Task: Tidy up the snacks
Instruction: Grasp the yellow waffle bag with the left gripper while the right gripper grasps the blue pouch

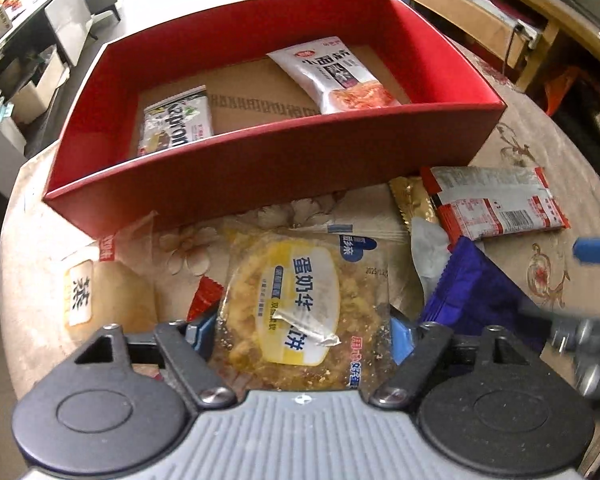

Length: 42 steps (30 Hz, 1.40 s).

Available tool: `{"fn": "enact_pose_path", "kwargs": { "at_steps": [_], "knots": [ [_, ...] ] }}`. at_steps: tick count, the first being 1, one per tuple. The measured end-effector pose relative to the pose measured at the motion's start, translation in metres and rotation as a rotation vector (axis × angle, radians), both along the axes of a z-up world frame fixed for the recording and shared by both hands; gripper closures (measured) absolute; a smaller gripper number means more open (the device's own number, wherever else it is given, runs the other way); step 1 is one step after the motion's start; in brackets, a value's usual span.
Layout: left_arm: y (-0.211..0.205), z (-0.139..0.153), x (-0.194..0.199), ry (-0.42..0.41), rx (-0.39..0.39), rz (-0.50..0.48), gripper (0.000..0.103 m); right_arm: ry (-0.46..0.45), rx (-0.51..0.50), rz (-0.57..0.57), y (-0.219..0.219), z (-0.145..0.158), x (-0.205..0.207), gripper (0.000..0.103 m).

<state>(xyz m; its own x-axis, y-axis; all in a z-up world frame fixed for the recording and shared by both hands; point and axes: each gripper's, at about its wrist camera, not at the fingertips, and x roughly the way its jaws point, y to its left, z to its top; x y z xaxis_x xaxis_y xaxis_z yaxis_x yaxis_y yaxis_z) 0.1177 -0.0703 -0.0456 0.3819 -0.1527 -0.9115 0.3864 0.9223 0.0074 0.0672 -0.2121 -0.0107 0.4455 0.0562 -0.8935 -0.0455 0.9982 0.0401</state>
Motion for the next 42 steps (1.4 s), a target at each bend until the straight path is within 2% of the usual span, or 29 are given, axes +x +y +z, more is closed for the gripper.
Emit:
{"fn": "enact_pose_path", "kwargs": {
  "at_steps": [8, 14, 16, 19, 23, 25, 28, 32, 42],
  "knots": [
    [0.008, 0.011, -0.001, -0.011, -0.034, 0.033, 0.031, 0.074, -0.040, 0.172, 0.033, -0.021, 0.000, 0.020],
    [0.012, 0.011, 0.000, 0.001, -0.057, 0.039, 0.031, 0.105, -0.080, 0.229, 0.052, -0.035, 0.007, 0.017],
    [0.014, 0.011, 0.000, 0.009, -0.070, 0.040, 0.031, 0.101, -0.105, 0.252, 0.058, -0.034, 0.005, 0.017],
    [0.014, 0.012, 0.000, 0.010, -0.073, 0.040, 0.031, 0.082, -0.081, 0.280, 0.061, -0.028, 0.003, 0.016],
    [0.014, 0.011, 0.000, 0.013, -0.070, 0.035, 0.031, 0.098, -0.110, 0.257, 0.062, -0.037, 0.008, 0.017],
    [0.013, 0.011, 0.001, 0.013, -0.067, 0.034, 0.031, 0.090, -0.099, 0.234, 0.060, -0.035, 0.009, 0.025],
    [0.012, 0.012, 0.000, 0.013, -0.072, 0.031, 0.031, 0.082, -0.078, 0.194, 0.053, -0.032, 0.009, 0.030],
    [0.010, 0.017, -0.003, 0.005, -0.082, 0.022, 0.031, 0.064, -0.088, 0.146, 0.045, -0.027, 0.004, 0.032],
    [0.011, 0.033, -0.012, -0.040, -0.091, 0.020, 0.031, -0.046, -0.050, 0.019, 0.025, 0.009, -0.012, 0.032]
  ]
}}
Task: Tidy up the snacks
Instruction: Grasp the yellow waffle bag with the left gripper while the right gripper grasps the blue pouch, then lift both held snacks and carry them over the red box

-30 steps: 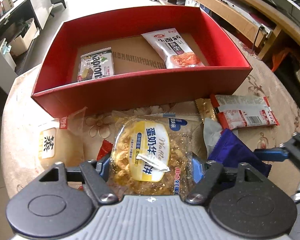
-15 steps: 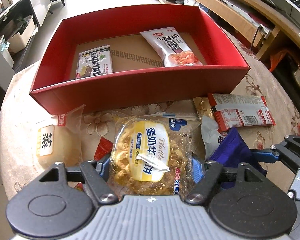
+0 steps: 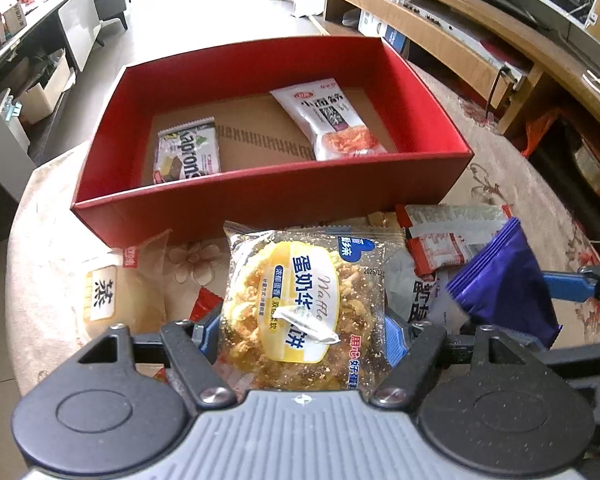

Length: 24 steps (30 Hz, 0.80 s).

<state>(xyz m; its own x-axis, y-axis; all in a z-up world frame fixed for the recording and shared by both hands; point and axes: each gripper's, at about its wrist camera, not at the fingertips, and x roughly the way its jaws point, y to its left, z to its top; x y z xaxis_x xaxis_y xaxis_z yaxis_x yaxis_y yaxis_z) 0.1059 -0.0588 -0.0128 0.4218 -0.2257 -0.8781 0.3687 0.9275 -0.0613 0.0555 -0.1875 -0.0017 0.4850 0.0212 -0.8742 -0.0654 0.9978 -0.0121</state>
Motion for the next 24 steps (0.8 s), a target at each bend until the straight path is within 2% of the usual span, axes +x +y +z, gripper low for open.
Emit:
{"fn": "enact_pose_path", "kwargs": {
  "at_steps": [6, 24],
  "knots": [
    [0.003, 0.007, 0.001, -0.024, -0.005, 0.014, 0.031, -0.040, 0.018, -0.054, -0.008, 0.009, 0.010, 0.032],
    [0.018, 0.024, 0.016, -0.078, -0.016, 0.094, 0.032, -0.102, 0.020, -0.050, 0.007, 0.026, 0.036, 0.032]
  ]
}}
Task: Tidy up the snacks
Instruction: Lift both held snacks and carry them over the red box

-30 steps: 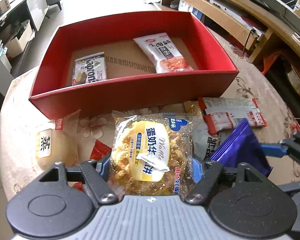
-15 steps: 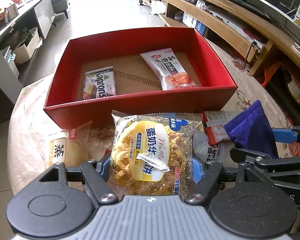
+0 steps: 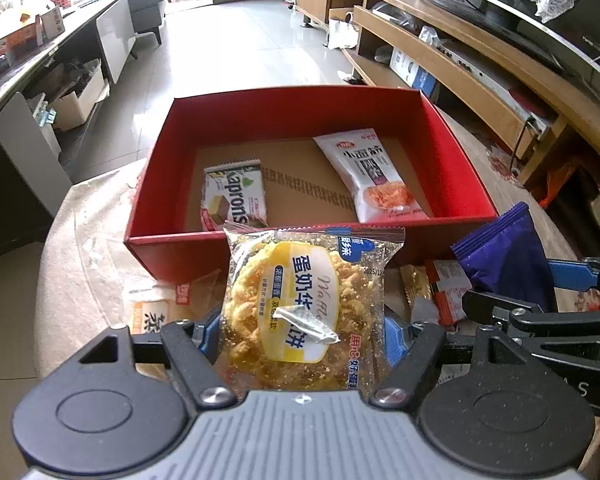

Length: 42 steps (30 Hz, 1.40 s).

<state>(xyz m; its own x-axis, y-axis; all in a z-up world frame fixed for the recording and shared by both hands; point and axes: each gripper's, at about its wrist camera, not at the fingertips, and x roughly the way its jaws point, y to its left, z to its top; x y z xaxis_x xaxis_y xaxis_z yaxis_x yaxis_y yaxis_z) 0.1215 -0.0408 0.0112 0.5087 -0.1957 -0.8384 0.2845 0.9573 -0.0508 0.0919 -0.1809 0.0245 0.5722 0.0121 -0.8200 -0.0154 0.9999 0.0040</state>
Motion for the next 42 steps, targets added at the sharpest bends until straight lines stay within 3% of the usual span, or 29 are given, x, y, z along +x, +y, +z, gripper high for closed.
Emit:
{"fn": "enact_pose_path", "kwargs": {
  "at_steps": [42],
  "knots": [
    [0.004, 0.036, 0.033, -0.140, -0.013, 0.091, 0.033, -0.138, 0.025, -0.045, 0.003, 0.029, 0.034, 0.032]
  ]
}}
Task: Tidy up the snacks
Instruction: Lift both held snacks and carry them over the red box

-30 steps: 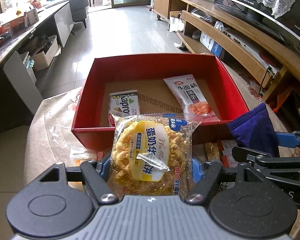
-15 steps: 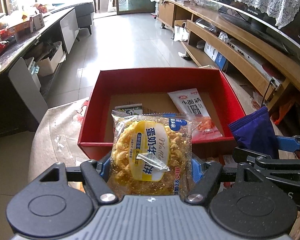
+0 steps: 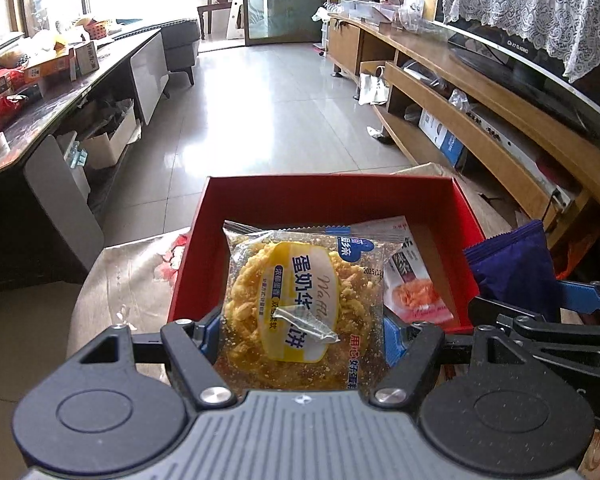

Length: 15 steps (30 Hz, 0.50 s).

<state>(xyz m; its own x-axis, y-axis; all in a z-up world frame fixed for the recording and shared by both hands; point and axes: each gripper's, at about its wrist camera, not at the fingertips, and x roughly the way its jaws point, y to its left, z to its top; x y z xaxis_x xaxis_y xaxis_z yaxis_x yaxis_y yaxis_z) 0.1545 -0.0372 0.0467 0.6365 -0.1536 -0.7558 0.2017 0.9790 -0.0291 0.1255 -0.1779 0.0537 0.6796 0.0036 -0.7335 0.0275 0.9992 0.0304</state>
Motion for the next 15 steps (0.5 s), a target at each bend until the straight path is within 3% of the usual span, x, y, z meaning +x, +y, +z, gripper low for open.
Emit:
{"fn": "enact_pose_path", "kwargs": {
  "at_steps": [15],
  "knots": [
    [-0.011, 0.001, 0.038, -0.028, 0.009, 0.035, 0.034, -0.030, -0.005, -0.011, -0.005, 0.003, 0.030, 0.032]
  ]
}}
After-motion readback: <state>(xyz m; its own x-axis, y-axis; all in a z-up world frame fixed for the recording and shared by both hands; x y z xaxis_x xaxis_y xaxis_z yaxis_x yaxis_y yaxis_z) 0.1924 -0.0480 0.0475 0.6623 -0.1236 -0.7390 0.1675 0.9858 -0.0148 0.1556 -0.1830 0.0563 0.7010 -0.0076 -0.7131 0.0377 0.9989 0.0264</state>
